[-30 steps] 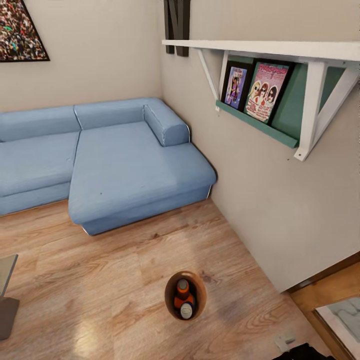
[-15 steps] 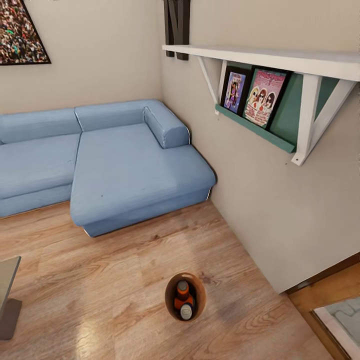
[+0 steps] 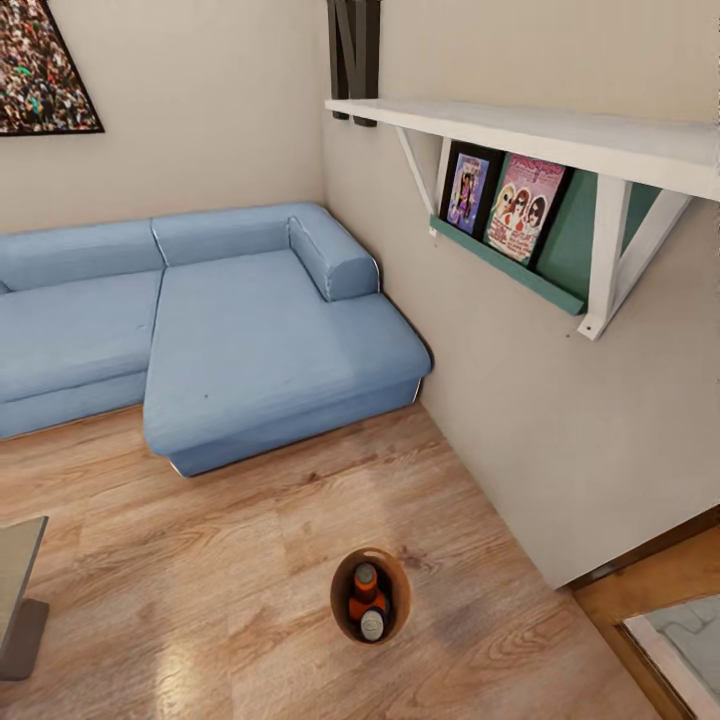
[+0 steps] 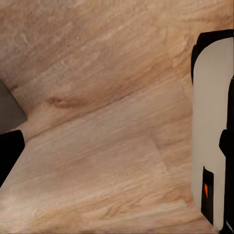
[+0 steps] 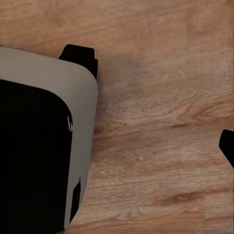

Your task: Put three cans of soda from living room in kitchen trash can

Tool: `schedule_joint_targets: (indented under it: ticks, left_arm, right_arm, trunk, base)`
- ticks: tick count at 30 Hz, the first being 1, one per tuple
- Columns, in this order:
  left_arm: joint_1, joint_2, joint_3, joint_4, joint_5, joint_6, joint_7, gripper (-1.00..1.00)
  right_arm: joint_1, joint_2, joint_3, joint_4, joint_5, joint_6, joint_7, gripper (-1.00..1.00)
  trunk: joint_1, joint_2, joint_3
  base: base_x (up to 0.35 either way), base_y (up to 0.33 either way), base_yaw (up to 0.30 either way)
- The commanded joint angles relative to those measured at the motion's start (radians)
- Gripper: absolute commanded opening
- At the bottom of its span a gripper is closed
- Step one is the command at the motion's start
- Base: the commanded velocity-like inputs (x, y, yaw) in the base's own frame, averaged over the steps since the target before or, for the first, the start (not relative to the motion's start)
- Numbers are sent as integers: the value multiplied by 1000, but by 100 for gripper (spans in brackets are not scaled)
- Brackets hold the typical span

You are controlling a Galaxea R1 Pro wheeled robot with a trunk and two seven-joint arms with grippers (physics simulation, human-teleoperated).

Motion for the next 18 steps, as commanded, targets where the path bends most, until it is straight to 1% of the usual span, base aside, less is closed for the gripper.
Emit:
schedule_joint_targets:
  ticks: [1,4,5,7,8,12,14,17,18]
  left_arm:
    - [6,2,0,1,3,-2,0,100]
    - [28,8,0,2,30,-9,0,100]
    - [44,11,0,3,55,-19,0,100]
    - [60,14,0,4,79,-32,0,100]
    - [72,17,0,4,97,-41,0,100]
    - [86,22,-1,5,116,-52,0,100]
    - [93,24,-2,4,123,-57,0,100]
    - [95,25,-3,4,126,-59,-1,100]
    - [97,25,-4,4,127,-60,-1,100]
  right_arm:
    - [4,0,-3,0,0,-3,0,100]
    - [17,0,-9,0,0,-8,0,100]
    - [27,-1,-11,0,0,-10,0,100]
    - [39,-1,-14,0,0,-15,0,100]
    - [51,-2,-15,0,0,-33,-1,100]
    - [81,-7,-21,2,0,-80,-3,100]
    - [103,-17,-41,33,0,-111,-26,100]
    - [110,-21,-50,68,1,-151,-43,100]
    - [116,-25,-53,87,1,-177,-52,100]
  trunk:
    - [-4,7,3]
    - [-15,28,13]
    - [-19,35,16]
    - [-27,49,22]
    - [-31,56,25]
    - [-46,84,38]
    - [-54,98,44]
    - [-65,119,53]
    - [-69,126,57]
  base:
    - [0,0,0]
    - [0,0,0]
    - [0,0,0]
    - [0,0,0]
    - [0,0,0]
    - [0,0,0]
    - [0,0,0]
    - [0,0,0]
    - [0,0,0]
